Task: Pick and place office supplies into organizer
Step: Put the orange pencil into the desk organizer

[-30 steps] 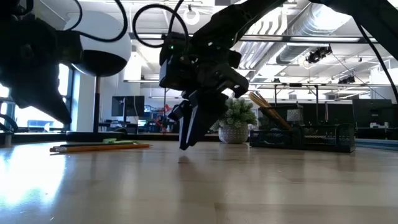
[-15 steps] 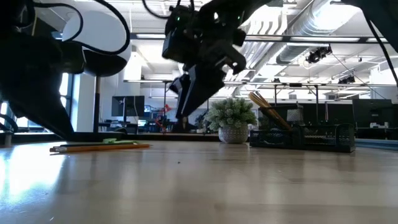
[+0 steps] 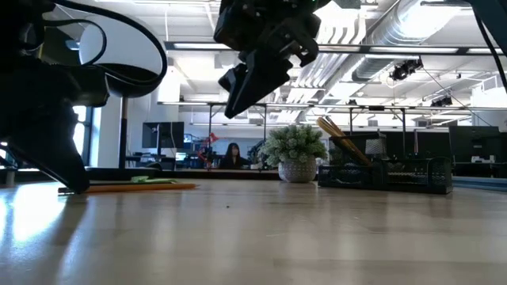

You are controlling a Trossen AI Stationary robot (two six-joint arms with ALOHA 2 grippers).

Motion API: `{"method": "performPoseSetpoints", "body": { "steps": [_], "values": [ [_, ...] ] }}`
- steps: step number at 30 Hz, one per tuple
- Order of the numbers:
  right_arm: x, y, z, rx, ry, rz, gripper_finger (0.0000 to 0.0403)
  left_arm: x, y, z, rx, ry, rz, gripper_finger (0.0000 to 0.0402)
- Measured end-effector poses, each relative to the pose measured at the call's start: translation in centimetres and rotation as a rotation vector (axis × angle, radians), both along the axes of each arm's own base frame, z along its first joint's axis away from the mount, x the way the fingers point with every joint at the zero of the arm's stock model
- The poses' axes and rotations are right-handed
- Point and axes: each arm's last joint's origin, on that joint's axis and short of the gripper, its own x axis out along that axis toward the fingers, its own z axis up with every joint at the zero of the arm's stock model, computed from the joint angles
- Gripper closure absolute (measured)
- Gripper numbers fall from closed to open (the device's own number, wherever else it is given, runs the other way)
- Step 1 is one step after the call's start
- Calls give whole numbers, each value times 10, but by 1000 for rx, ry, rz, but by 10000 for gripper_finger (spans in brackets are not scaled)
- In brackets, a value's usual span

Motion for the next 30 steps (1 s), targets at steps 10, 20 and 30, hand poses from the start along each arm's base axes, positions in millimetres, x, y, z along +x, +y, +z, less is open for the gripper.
{"method": "performPoseSetpoints", "body": {
  "steps": [10, 20, 30],
  "values": [
    [-4, 1, 2, -3, 27, 3, 290, 0, 0, 0, -5, 5, -6, 325],
    [-7, 2, 15, -16, -19, -1, 290, 17, -7, 28, 114, 3, -54, 334],
    [-8, 1, 15, -18, -8, -3, 290, 7, -2, 22, 106, 119, 81, 297]
  ]
}}
